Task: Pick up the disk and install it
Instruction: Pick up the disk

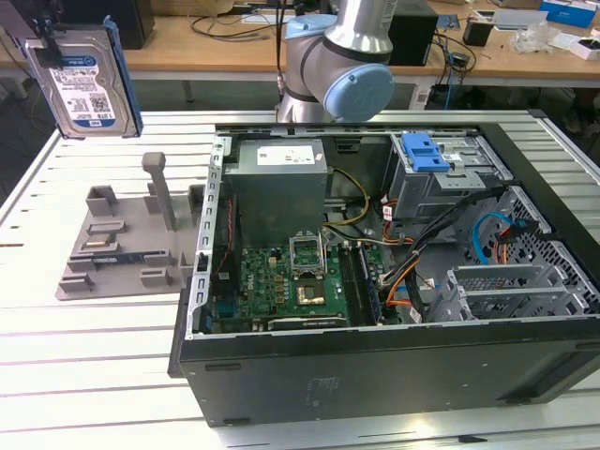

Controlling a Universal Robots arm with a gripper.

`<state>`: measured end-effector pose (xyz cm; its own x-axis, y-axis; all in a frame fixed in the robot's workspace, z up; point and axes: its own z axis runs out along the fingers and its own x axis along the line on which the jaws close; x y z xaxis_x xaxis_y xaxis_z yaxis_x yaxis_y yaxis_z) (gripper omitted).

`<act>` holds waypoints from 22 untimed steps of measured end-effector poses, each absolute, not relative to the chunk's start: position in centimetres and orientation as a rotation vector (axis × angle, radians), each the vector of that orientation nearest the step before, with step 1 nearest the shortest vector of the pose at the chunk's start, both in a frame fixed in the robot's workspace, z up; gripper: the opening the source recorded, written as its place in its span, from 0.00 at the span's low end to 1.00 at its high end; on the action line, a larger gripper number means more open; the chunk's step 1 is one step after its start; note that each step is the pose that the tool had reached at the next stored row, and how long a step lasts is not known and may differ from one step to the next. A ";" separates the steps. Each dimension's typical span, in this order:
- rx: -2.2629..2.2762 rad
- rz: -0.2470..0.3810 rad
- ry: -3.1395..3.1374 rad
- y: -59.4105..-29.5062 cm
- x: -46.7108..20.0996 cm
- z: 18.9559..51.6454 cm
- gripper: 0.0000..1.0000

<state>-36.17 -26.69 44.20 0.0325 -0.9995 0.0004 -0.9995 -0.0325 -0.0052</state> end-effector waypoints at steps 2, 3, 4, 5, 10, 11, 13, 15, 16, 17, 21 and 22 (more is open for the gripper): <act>-2.255 -0.006 2.183 -26.7 -36.2 44.6 0.37; -2.255 -0.006 2.183 -26.7 -36.2 44.9 0.37; -2.255 -0.006 2.183 -26.7 -36.2 45.1 0.37; -2.255 -0.006 2.183 -26.7 -36.2 45.3 0.37; -2.255 -0.006 2.183 -26.7 -36.2 47.0 0.37; -2.255 -0.006 2.183 -26.7 -36.2 47.9 0.37; -2.255 -0.006 2.183 -26.7 -36.2 49.0 0.37; -2.255 -0.006 2.183 -26.6 -36.2 50.7 0.37; -2.255 -0.006 2.183 -26.6 -36.2 51.0 0.37; -2.255 -0.006 2.183 -26.6 -36.2 51.0 0.37; -2.255 -0.006 2.183 -26.6 -36.2 51.0 0.37; -2.255 -0.006 2.183 -26.6 -36.2 51.0 0.37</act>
<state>-36.17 -26.64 50.98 0.0325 -0.9995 0.0004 -0.9995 -0.0325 -0.0053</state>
